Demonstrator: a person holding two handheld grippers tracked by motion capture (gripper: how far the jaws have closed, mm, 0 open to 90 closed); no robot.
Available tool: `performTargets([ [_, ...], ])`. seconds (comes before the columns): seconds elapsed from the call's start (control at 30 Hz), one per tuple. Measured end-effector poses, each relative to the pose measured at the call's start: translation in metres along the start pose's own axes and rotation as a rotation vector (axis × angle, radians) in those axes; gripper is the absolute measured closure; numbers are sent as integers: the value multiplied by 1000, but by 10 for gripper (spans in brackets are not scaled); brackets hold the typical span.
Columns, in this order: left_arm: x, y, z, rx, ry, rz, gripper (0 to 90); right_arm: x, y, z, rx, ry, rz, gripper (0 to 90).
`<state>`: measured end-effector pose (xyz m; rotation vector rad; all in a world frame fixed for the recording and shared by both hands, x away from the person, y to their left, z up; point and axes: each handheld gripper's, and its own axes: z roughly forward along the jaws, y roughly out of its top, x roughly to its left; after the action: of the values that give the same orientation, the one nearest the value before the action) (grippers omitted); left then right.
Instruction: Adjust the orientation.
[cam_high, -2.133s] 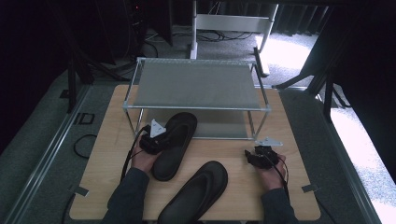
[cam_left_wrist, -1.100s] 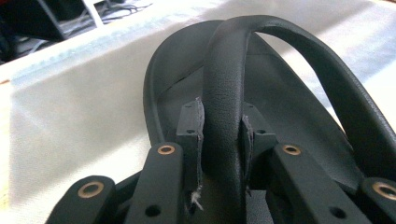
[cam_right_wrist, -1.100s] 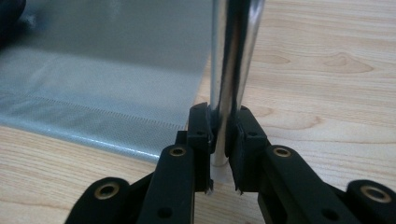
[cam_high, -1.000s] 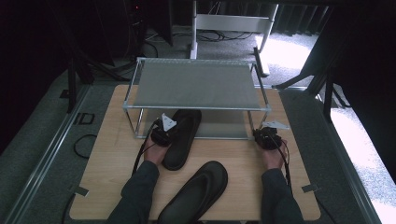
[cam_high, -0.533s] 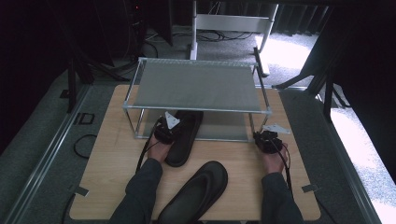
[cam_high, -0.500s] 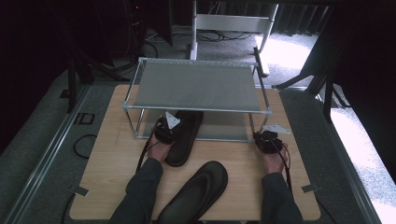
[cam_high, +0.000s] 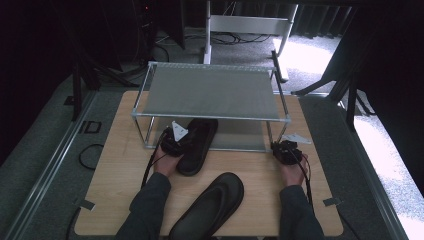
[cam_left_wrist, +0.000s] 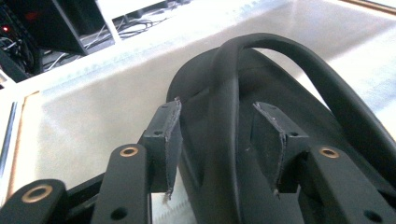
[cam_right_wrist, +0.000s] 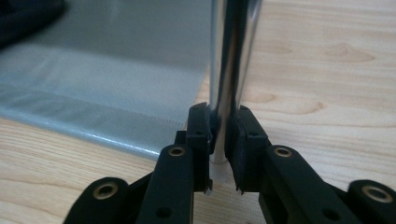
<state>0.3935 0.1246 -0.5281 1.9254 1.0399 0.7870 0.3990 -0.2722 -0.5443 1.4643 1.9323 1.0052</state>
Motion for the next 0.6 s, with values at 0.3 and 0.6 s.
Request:
performTargets([
  [0.3,1,-11,-32,0,-56,-36,488,-1,-4,4,-2,2,0,782],
  [0.6,-4,-29,-58,-22,-54,-101,348,-1,-5,7,-12,-2,14,785],
])
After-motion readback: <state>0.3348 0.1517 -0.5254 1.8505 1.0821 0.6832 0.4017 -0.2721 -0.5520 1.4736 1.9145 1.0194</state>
